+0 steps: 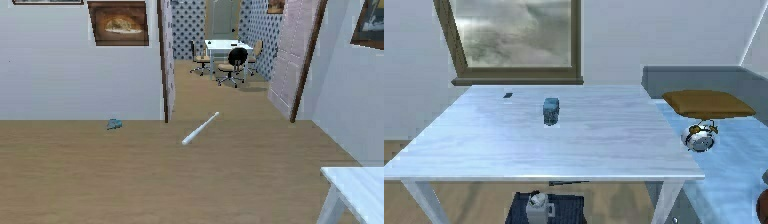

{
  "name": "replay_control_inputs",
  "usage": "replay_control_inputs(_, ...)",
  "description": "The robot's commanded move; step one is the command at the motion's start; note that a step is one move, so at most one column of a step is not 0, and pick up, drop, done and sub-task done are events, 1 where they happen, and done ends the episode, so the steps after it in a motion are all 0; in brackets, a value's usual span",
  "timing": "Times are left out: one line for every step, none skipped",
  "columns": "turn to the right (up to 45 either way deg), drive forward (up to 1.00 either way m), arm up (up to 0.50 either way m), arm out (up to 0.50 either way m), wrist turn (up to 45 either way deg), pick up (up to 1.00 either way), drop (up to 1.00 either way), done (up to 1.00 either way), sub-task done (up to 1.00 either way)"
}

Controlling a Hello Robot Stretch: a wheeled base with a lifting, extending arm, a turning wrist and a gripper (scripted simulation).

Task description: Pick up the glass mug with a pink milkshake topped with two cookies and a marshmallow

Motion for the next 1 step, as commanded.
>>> replay_control_inputs(0.0,0.0,0.06,0.0,0.0,0.0,0.0,0.0,0.0)
